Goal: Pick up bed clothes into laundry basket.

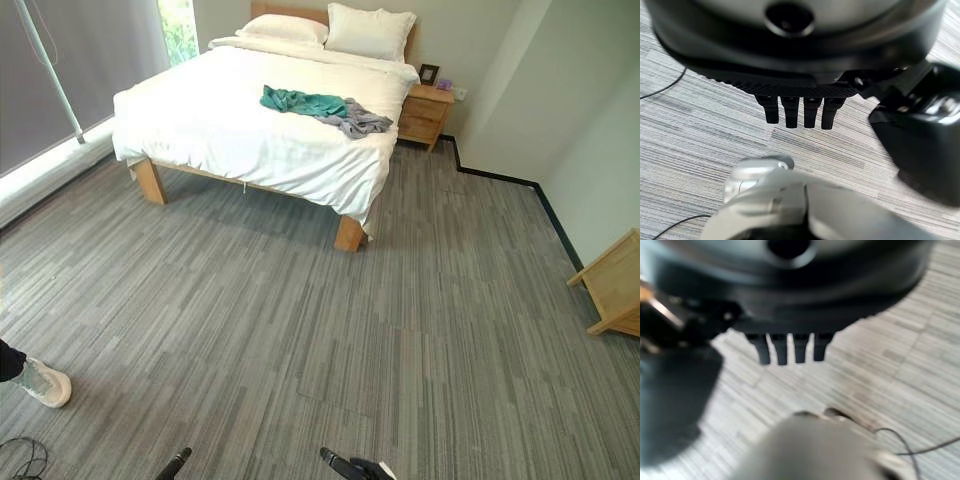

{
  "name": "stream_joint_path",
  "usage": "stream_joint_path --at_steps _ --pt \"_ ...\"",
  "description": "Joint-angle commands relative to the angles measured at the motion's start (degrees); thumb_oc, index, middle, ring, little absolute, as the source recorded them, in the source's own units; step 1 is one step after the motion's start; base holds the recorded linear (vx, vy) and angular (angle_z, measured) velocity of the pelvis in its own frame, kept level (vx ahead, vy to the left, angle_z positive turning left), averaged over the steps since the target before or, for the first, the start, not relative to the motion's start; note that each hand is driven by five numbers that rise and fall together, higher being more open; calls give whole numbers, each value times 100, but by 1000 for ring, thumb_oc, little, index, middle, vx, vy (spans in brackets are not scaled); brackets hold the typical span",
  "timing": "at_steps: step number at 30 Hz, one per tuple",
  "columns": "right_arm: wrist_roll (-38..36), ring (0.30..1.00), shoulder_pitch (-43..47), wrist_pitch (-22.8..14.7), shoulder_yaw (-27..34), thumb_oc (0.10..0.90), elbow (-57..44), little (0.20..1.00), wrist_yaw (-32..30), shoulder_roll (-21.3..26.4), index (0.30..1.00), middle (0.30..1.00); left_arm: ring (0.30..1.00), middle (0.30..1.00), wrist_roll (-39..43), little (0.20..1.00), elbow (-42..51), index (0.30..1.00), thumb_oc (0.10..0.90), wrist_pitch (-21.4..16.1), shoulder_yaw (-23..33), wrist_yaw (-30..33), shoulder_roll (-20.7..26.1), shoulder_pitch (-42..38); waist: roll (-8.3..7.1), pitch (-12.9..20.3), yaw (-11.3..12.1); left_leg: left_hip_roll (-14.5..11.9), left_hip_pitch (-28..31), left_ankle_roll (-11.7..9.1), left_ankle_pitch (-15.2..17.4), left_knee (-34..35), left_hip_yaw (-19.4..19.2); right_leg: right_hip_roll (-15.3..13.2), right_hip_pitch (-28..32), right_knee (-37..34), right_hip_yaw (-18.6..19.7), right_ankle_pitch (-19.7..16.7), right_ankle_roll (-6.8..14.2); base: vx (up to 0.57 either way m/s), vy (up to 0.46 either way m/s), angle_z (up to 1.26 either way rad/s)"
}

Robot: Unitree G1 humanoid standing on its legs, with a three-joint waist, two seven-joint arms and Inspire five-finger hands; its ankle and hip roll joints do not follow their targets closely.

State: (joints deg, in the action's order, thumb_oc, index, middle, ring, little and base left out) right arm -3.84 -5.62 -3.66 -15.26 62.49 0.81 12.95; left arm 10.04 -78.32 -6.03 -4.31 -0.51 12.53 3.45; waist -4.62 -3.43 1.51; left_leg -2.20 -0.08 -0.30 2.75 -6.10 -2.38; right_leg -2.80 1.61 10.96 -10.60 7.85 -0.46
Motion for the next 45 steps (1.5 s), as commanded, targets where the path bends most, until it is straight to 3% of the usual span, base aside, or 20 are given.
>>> stream_joint_path --at_steps 1,6,11,15,17,18,20,21,22,28,31,39,41,42,44,45 --pt "-174 900 173 -219 40 800 -192 900 1 225 900 900 900 900 -116 900 -82 900 800 -217 5 53 -80 -492 72 -149 -8 -136 567 -361 -198 807 280 -628 559 -1103 71 -512 889 -13 2 -3" --pt "-286 900 141 -200 71 800 -699 900 27 264 900 900 900 900 -111 900 63 900 800 -280 20 149 19 -551 60 -100 -29 -129 608 -353 -198 877 240 -645 529 -1089 123 -527 910 -16 10 -3" --pt "-1328 900 424 -329 709 800 -972 900 -169 466 900 900 900 900 762 900 756 900 800 -449 222 220 330 -822 131 -69 -71 -134 690 -360 -187 929 200 -662 554 -1094 132 -548 945 10 33 -3" --pt "-2072 900 923 -501 1214 800 -1203 900 -408 609 900 900 900 900 1436 900 2421 900 800 -604 -7 212 579 -1013 221 -62 -70 -105 652 -343 -232 928 219 -695 508 -1098 114 -635 972 -12 48 1" --pt "-2013 900 974 -508 1215 800 -1422 900 -501 619 900 900 900 900 1409 900 2765 900 800 -592 -74 229 627 -1017 233 -66 -65 -99 650 -339 -233 925 226 -702 512 -1099 102 -641 975 -3 20 0" --pt "-2218 900 1044 -585 1357 800 -2228 900 -597 640 900 900 900 900 1417 900 3800 900 800 -640 -156 325 771 -1007 264 -70 -64 -85 633 -328 -236 928 232 -725 498 -1095 86 -656 989 -8 37 -2" --pt "-2187 900 864 -769 1471 800 -3254 900 -602 605 900 900 900 900 1137 900 4772 900 800 -664 -165 482 856 -946 275 -87 -66 -64 624 -312 -223 915 229 -749 492 -1098 91 -668 1001 -4 27 0" --pt "-2185 900 857 -767 1472 800 -3260 900 -604 604 900 900 900 900 1136 900 4777 900 800 -661 -166 484 856 -941 274 -85 -63 -64 625 -312 -222 914 228 -750 493 -1098 92 -668 1001 -3 32 0" --pt "-2564 900 732 -870 1422 800 -3547 900 -220 569 900 900 900 900 1149 900 5012 900 800 -710 -187 483 824 -980 266 -98 -66 -52 621 -308 -210 900 232 -761 497 -1106 101 -667 1004 0 0 0" --pt "-2450 900 410 -998 1478 800 -4197 900 -262 591 900 900 900 900 1109 900 5574 900 800 -708 -46 485 830 -845 263 -129 -94 -25 595 -294 -179 875 184 -794 452 -1120 158 -695 1025 10 18 -3" --pt "-2823 900 148 -1016 1755 800 -4488 900 -161 452 900 900 900 900 1011 900 6016 900 800 -712 228 421 997 -485 264 -150 -103 -4 570 -271 -162 867 135 -808 398 -1152 234 -727 1042 31 36 -8" --pt "-2495 900 152 -940 1958 800 -4636 900 -225 600 900 900 900 900 1267 900 6035 900 800 -716 832 462 1039 -158 222 -225 -70 143 388 -170 -68 777 82 -969 198 -1047 352 -776 1133 42 57 -9" --pt "-2433 900 245 -910 1918 800 -4778 900 -286 620 900 900 900 900 1330 900 6030 900 800 -720 913 544 1053 -169 219 -297 -54 217 320 -113 -5 697 40 -1055 46 -859 452 -781 1186 33 121 -11" --pt "-2439 900 234 -942 1878 800 -4810 900 -219 608 900 900 900 900 1272 900 6112 900 800 -713 917 607 1059 -144 273 -414 -62 287 320 3 133 637 45 -1125 -289 -107 582 -752 1277 3 161 -13" --pt "-2365 900 223 -930 1801 800 -4919 900 -219 605 900 900 900 900 1292 900 6185 900 800 -687 878 607 1059 -168 318 -587 -131 317 355 97 191 630 45 -1179 -870 912 744 -1138 1327 24 160 -31" --pt "-2363 900 226 -928 1801 800 -4922 900 -221 606 900 900 900 900 1293 900 6183 900 800 -687 880 606 1057 -172 307 -585 -120 331 345 102 192 627 30 -1191 -914 962 773 -1123 1334 55 120 -29"
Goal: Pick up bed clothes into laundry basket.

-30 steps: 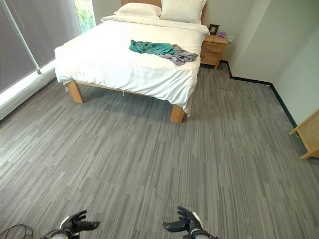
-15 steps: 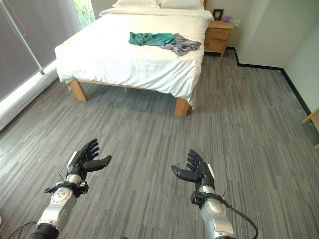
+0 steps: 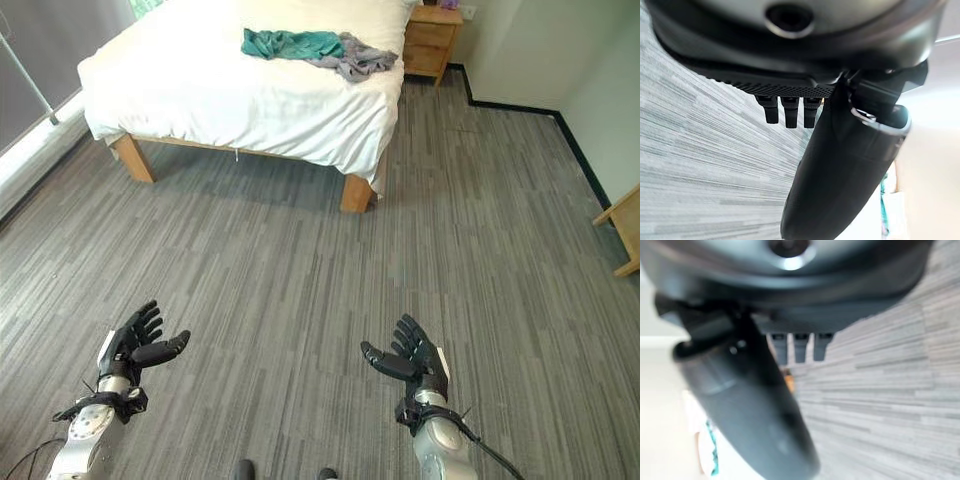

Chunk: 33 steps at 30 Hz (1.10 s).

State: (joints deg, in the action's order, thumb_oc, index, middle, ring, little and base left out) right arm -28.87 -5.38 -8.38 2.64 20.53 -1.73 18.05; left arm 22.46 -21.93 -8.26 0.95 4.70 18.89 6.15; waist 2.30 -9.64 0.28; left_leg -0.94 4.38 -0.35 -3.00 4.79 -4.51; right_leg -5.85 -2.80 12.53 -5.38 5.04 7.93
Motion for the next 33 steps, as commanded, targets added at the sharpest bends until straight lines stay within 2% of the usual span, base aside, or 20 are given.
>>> stream_joint_path --at_steps 1,3,4,5,6,7,8,9,11,13,14,15,16,17,18,20,24,26,29,33 --pt "145 900 142 -453 -32 800 -769 900 19 36 900 900 900 900 76 900 580 900 800 -435 311 58 409 -454 -339 -55 -64 194 -28 141 807 -448 250 -844 -617 1285 356 -926 478 109 100 -8" --pt "154 900 114 -440 -72 800 -772 900 39 -44 900 900 900 900 52 900 540 900 800 -430 205 21 407 -520 -249 -191 -195 138 249 126 913 -350 312 -800 -1049 1558 331 -961 431 273 88 1" --pt "119 900 71 -428 -76 800 -794 900 88 -83 900 900 900 900 27 900 572 900 800 -432 189 -1 401 -535 -252 -215 -275 134 386 79 989 -287 287 -867 -1274 1230 236 -990 408 611 -54 -1" --pt "95 900 -44 -389 -51 800 -777 900 173 -83 900 900 900 900 23 900 712 900 800 -452 167 -46 381 -506 -230 -265 -479 91 789 -74 1195 -138 378 -938 -1554 390 36 -1021 422 517 -75 -14" --pt "94 900 -46 -391 -52 800 -775 900 175 -78 900 900 900 900 24 900 710 900 800 -453 166 -48 377 -502 -192 -283 -495 49 830 -78 1213 -123 392 -908 -1486 351 -7 -1016 423 738 -189 -11" --pt "125 900 -103 -378 -80 800 -769 900 194 -73 900 900 900 900 67 900 619 900 800 -472 125 -72 326 -602 -242 -297 -721 -8 1159 -217 1401 -78 540 -877 -1694 -574 -57 -1269 517 410 -113 4" --pt "127 900 -104 -378 -81 800 -769 900 192 -71 900 900 900 900 68 900 603 900 800 -479 124 -75 324 -610 -190 -311 -730 -65 1187 -220 1433 -77 541 -829 -1617 -651 -105 -1289 520 779 -275 34" --pt "205 900 -158 -339 -101 800 -845 900 197 -86 900 900 900 900 -5 900 583 900 800 -461 42 -92 289 -716 -199 -242 -923 -224 1535 -357 1610 -58 613 -771 -1772 -1204 -230 -1496 622 416 -155 44" --pt "211 900 -191 -329 -95 800 -875 900 210 -95 900 900 900 900 -68 900 623 900 800 -464 -2 -88 274 -735 -166 -206 -977 -347 1647 -425 1638 -94 616 -750 -1737 -1141 -334 -1543 627 427 -208 47" --pt "107 900 -308 -325 -165 800 -980 900 341 -69 900 900 900 900 -95 900 720 900 800 -475 -44 -126 239 -689 -155 -115 -1002 -480 1572 -556 1385 -634 754 -691 -1605 -813 -295 -1514 479 429 -244 81" --pt "49 900 -330 -305 -183 800 -965 900 397 16 900 900 900 900 -56 900 719 900 800 -460 -101 -201 198 -655 -106 -58 -1039 -565 1410 -668 999 -1118 807 -585 -1538 -697 -247 -1409 368 461 -272 72" --pt "-65 900 -298 -317 -236 800 -899 900 393 74 900 900 900 900 28 900 656 900 800 -445 -157 -215 134 -648 -85 4 -1033 -657 1113 -759 337 -2012 876 -459 -1394 -555 -225 -1241 160 580 -482 62" --pt "-480 900 -166 -363 -273 800 -889 900 306 169 900 900 900 900 274 900 681 900 800 -400 -240 -248 27 -684 -250 -117 -853 -681 199 -728 -446 -3785 705 -343 -825 -565 -226 -925 -210 588 -559 34" --pt "-658 900 -149 -389 -285 800 -889 900 340 174 900 900 900 900 402 900 677 900 800 -394 -282 -302 4 -705 -369 -180 -750 -672 -109 -678 -520 -4405 626 -307 -549 -657 -207 -840 -347 402 -450 34" --pt "-660 900 -144 -390 -285 800 -886 900 343 168 900 900 900 900 404 900 676 900 800 -395 -281 -303 12 -709 -404 -166 -769 -633 -138 -671 -553 -4392 640 -346 -562 -673 -215 -859 -344 299 -316 4" --pt "-673 900 -80 -378 -266 800 -893 900 288 261 900 900 900 900 399 900 742 900 800 -365 -389 -312 -58 -744 -565 -334 -452 -582 -807 -565 -387 -4974 382 -194 55 -939 -147 -655 -457 452 -336 -42" --pt "-520 900 132 -391 -197 800 -862 900 164 345 900 900 900 900 609 900 739 900 800 -385 -450 -488 -161 -650 -506 -329 0 -716 -1677 -628 -429 -3938 -70 -52 893 -1268 -186 -300 -430 512 -133 -16" --pt "-650 900 224 -458 -235 800 -832 900 198 264 900 900 900 900 1071 900 496 900 800 -426 -385 -629 -290 -638 -348 -238 169 -802 -1876 -614 -635 -2783 -305 112 1183 -1323 -147 -77 -389 600 27 -37" --pt "-693 900 278 -503 -405 800 -769 900 225 136 900 900 900 900 1136 900 372 900 800 -513 -227 -519 -379 -657 -125 -101 499 -797 -1943 -699 -1179 -266 -690 294 2019 -1398 -9 463 -270 743 73 -49" --pt "-663 900 393 -412 -560 800 -699 900 313 74 900 900 900 900 1152 900 398 900 800 -557 -72 -458 -338 -588 -134 72 611 -747 -2035 -701 -1296 -161 -784 179 2439 -1392 133 735 -191 502 67 -41"
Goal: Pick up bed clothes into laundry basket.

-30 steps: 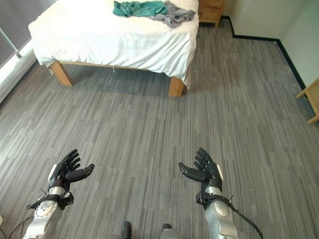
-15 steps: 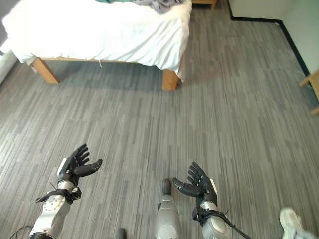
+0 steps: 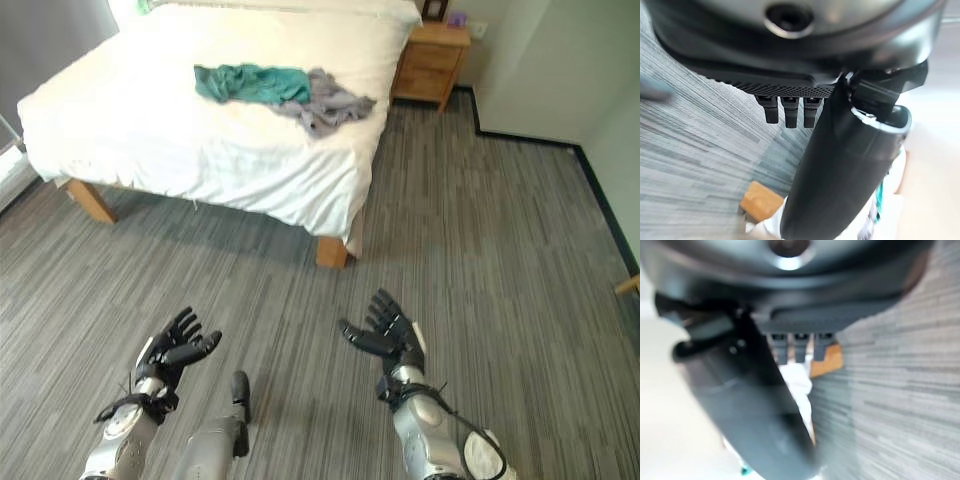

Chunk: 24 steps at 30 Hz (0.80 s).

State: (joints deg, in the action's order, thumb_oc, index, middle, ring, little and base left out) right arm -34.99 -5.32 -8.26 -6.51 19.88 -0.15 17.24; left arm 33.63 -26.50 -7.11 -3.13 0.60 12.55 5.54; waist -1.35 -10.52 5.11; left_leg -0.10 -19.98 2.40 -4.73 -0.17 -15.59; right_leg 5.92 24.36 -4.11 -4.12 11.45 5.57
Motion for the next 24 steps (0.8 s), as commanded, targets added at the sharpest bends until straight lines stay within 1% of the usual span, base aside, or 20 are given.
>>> stream_joint_path --at_steps 1,2,3,4,5,6,7,8,9,10,11,12,13,14,15,17,19,21,23,24 --pt "4 900 389 -348 265 800 -657 900 219 123 900 900 900 900 46 900 891 900 800 -667 410 -39 313 -440 225 240 175 -769 514 -902 -1144 226 328 -1047 -216 365 89 224 88 532 127 -32" --pt "97 900 398 -286 169 800 -641 900 263 102 900 900 900 900 69 900 919 900 800 -672 422 -41 313 -376 195 309 222 -725 533 -815 -1123 109 320 -1144 -177 486 116 309 138 577 140 -34" --pt "254 900 413 -286 58 800 -619 900 270 80 900 900 900 900 115 900 938 900 800 -664 394 -46 285 -373 125 350 376 -691 422 -755 -1168 -95 365 -1248 -190 932 133 90 220 563 153 -41" --pt "261 900 390 -211 73 800 -656 900 309 15 900 900 900 900 252 900 905 900 800 -613 361 -165 273 -327 -12 435 423 -583 383 -564 -893 -336 298 -1445 -451 1560 151 -105 394 517 165 -30" --pt "281 900 328 -216 31 800 -690 900 324 -57 900 900 900 900 269 900 912 900 800 -575 298 -182 257 -290 -119 458 462 -443 478 -382 -660 -480 289 -1638 -744 2402 223 -937 603 407 209 -60" --pt "275 900 232 -210 34 800 -820 900 314 -121 900 900 900 900 273 900 970 900 800 -530 253 -158 248 -266 -45 429 447 -418 662 -253 -518 -492 338 -1602 -1189 3390 330 -1666 736 403 270 -51" --pt "233 900 224 -245 47 800 -911 900 306 -175 900 900 900 900 249 900 1002 900 800 -514 177 -149 252 -313 58 289 273 -404 933 -167 -366 -472 489 -1494 -1762 4234 394 -2141 815 540 349 -25" --pt "285 900 349 -307 -39 800 -943 900 382 -167 900 900 900 900 346 900 1014 900 800 -536 -30 -305 299 -475 203 49 -18 -374 1470 -52 -167 -298 669 -1503 -2502 5101 250 -2041 736 425 264 18" --pt "285 900 355 -308 -39 800 -940 900 382 -164 900 900 900 900 346 900 1012 900 800 -537 -28 -306 296 -481 223 55 -12 -398 1458 -57 -176 -296 667 -1480 -2517 5092 251 -2059 729 385 178 76" --pt "434 900 432 -287 -72 800 -960 900 308 -134 900 900 900 900 297 900 1065 900 800 -537 -97 -331 376 -561 252 6 -113 -366 1712 -35 -106 -163 767 -1665 -2806 5114 131 -1993 666 278 21 108" --pt "492 900 465 -266 -53 800 -968 900 298 -116 900 900 900 900 194 900 1123 900 800 -523 -160 -339 470 -702 223 0 -199 -334 1915 -67 1 -80 807 -2059 -2916 4711 -19 -2025 626 414 -16 117" --pt "500 900 495 -253 -27 800 -954 900 313 -105 900 900 900 900 206 900 1184 900 800 -520 -197 -381 486 -776 219 5 -242 -325 2033 -92 66 -32 880 -2231 -2985 4382 -126 -2034 583 289 -49 78" --pt "500 900 495 -253 -27 800 -954 900 313 -105 900 900 900 900 206 900 1184 900 800 -520 -197 -381 486 -776 219 5 -242 -325 2033 -92 66 -32 880 -2231 -2985 4382 -126 -2034 583 428 -114 66" --pt "642 900 536 -261 64 800 -955 900 313 3 900 900 900 900 314 900 1236 900 800 -526 -322 -529 508 -920 135 12 -372 -175 2251 -151 269 36 1113 -2202 -3133 3464 -185 -1803 542 458 -148 65" --pt "846 900 534 -259 95 800 -1023 900 300 105 900 900 900 900 322 900 1232 900 800 -539 -383 -581 522 -988 44 4 -481 -68 2381 -176 398 15 1273 -2062 -3114 2843 -36 -1718 538 618 -209 75" --pt "930 900 513 -266 221 800 -1092 900 262 196 900 900 900 900 262 900 1115 900 800 -568 -526 -696 514 -1114 -152 99 -640 142 2638 -227 671 53 1720 -1693 -2982 1158 472 -1547 628 550 -202 104" --pt "926 900 516 -271 285 800 -1124 900 271 212 900 900 900 900 203 900 1110 900 800 -580 -553 -693 501 -1129 -177 120 -643 161 2702 -227 720 59 1833 -1646 -2906 994 520 -1565 650 241 -90 109" --pt "1001 900 620 -312 396 800 -1205 900 369 406 900 900 900 900 151 900 1126 900 800 -589 -537 -806 489 -1038 -291 245 -559 234 2650 -249 741 -41 1961 -1686 -2755 848 498 -1651 658 135 -102 80" --pt "1071 900 903 -410 720 800 -1558 900 370 855 900 900 900 900 331 900 1153 900 800 -531 -349 -992 430 -581 -304 416 -403 163 2654 -292 692 55 2140 -1602 -2549 747 455 -1474 549 198 -144 36" --pt "1069 900 903 -411 719 800 -1557 900 371 860 900 900 900 900 331 900 1156 900 800 -529 -348 -992 426 -578 -297 412 -413 159 2663 -293 691 61 2151 -1600 -2535 740 442 -1474 547 182 -155 27"
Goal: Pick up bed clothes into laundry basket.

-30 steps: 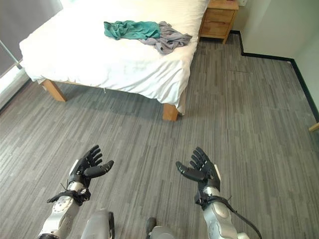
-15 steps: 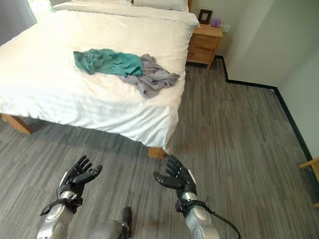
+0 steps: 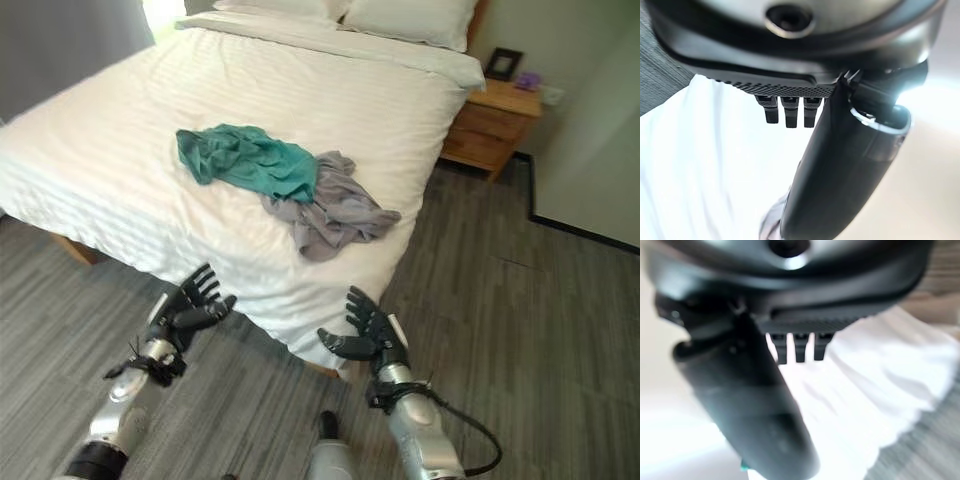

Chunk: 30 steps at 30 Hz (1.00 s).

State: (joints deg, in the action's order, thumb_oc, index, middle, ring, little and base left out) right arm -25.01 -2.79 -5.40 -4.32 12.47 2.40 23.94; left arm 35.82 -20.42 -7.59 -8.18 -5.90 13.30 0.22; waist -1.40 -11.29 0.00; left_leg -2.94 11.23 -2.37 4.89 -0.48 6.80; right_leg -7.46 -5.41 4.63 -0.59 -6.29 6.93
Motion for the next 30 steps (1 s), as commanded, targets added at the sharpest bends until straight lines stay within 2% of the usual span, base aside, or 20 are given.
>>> stream_joint_path --at_steps 1,2,4,5,9,10,11,12,13,14,17,18,19,20,21,23,25,27,28,30 --pt "340 900 1119 -685 743 800 -916 900 32 985 900 900 900 900 310 900 584 900 800 -356 178 -491 315 305 -293 564 192 398 -480 156 -325 184 5 -227 527 -256 18 342 350 76 -73 17" --pt "336 900 1128 -690 737 800 -905 900 33 997 900 900 900 900 310 900 588 900 800 -354 181 -491 305 307 -279 557 179 392 -470 154 -324 190 15 -223 541 -261 6 343 347 106 -101 16" --pt "728 900 1696 -664 723 800 -633 900 -115 1880 900 900 900 900 419 900 724 900 800 -218 7 -677 363 586 -270 622 242 347 -494 118 -345 253 59 -187 628 -404 -94 364 315 90 -78 24" --pt "961 900 2735 -630 148 800 102 900 -194 2728 900 900 900 900 412 900 902 900 800 -144 -340 -846 569 725 -268 642 315 310 -530 70 -365 260 119 -141 682 -474 -146 373 286 95 -85 25" --pt "1466 900 5186 -516 -1718 800 1798 900 -259 3817 900 900 900 900 618 900 1165 900 800 -99 -874 -1002 917 736 -348 586 474 214 -595 -37 -470 377 223 -61 692 -537 -240 363 235 18 -61 4" --pt "1454 900 5289 -530 -1812 800 1847 900 -260 3811 900 900 900 900 618 900 1164 900 800 -98 -852 -1002 887 736 -323 579 448 212 -592 -38 -471 381 222 -59 693 -537 -240 363 235 -21 -48 17" --pt "1545 900 6400 -441 -2538 800 2786 900 -398 3901 900 900 900 900 665 900 1194 900 800 -85 -1087 -1017 1025 656 -371 559 517 159 -665 -94 -541 440 287 -17 668 -578 -312 353 208 -17 -32 14" --pt "1527 900 6528 -457 -2657 800 2844 900 -396 3885 900 900 900 900 665 900 1191 900 800 -85 -1061 -1018 983 654 -336 551 479 157 -669 -96 -541 439 295 -15 669 -579 -320 353 207 -28 -62 30" --pt "1503 900 7070 -391 -2902 800 3385 900 -544 3710 900 900 900 900 730 900 1199 900 800 -58 -1162 -962 1031 585 -359 521 538 130 -743 -127 -583 457 362 7 648 -629 -386 332 195 -18 -48 28" --pt "1537 900 7312 -355 -3011 800 3503 900 -607 3630 900 900 900 900 708 900 1204 900 800 -66 -1159 -919 1047 564 -357 503 551 114 -785 -141 -598 463 373 23 633 -663 -413 321 187 20 -66 28" --pt "1556 900 7627 -319 -3069 800 3818 900 -761 3433 900 900 900 900 732 900 1259 900 800 -59 -1142 -880 1040 597 -339 436 597 81 -854 -172 -611 461 384 65 615 -750 -426 300 181 -30 -43 12" --pt "1386 900 7863 -317 -3135 800 4145 900 -779 3260 900 900 900 900 684 900 1487 900 800 -96 -1152 -849 1239 637 -305 270 704 51 -1032 -193 -592 443 419 121 486 -777 -438 316 173 -116 -63 0" --pt "1378 900 7895 -324 -3158 800 4166 900 -774 3255 900 900 900 900 686 900 1494 900 800 -92 -1144 -847 1235 636 -302 276 700 51 -1049 -194 -595 440 418 121 466 -768 -435 317 172 -274 -106 -6" --pt "1345 900 8349 -295 -3486 800 4687 900 -714 3078 900 900 900 900 790 900 1726 900 800 -118 -1223 -885 1445 525 -307 40 806 56 -1372 -225 -673 375 450 135 162 -713 -442 260 151 -204 -50 1" --pt "1334 900 8401 -307 -3523 800 4721 900 -705 3069 900 900 900 900 795 900 1729 900 800 -115 -1215 -885 1435 516 -300 45 799 58 -1398 -226 -671 364 449 134 136 -704 -440 259 151 -315 -84 -3" --pt "1201 900 8763 -204 -3602 800 5609 900 -885 2884 900 900 900 900 912 900 2134 900 800 -133 -1334 -874 1616 475 -228 -243 937 59 -1722 -247 -804 370 524 137 -145 -765 -502 127 129 -167 -49 8" --pt "1071 900 8844 -174 -3507 800 5810 900 -974 2894 900 900 900 900 958 900 2226 900 800 -116 -1337 -851 1656 497 -183 -363 962 82 -1873 -257 -857 370 553 139 -272 -767 -508 100 125 -133 -31 21" --pt "766 900 8941 -61 -3409 800 6123 900 -1024 3124 900 900 900 900 1124 900 2449 900 800 -65 -1175 -745 1776 709 -69 -816 1061 95 -2478 -313 -966 217 571 96 -829 -648 -458 27 120 -267 -34 16" --pt "762 900 8946 -64 -3412 800 6129 900 -1017 3127 900 900 900 900 1125 900 2457 900 800 -61 -1174 -743 1779 711 -76 -796 1068 96 -2511 -314 -962 201 566 96 -860 -641 -452 25 119 -166 -20 10" --pt "829 900 8988 107 -3441 800 6570 900 -978 3259 900 900 900 900 922 900 2542 900 800 -52 -1165 -728 1928 893 -3 -1004 1161 73 -2726 -317 -1039 226 557 119 -1026 -804 -455 -101 127 -100 -42 12"
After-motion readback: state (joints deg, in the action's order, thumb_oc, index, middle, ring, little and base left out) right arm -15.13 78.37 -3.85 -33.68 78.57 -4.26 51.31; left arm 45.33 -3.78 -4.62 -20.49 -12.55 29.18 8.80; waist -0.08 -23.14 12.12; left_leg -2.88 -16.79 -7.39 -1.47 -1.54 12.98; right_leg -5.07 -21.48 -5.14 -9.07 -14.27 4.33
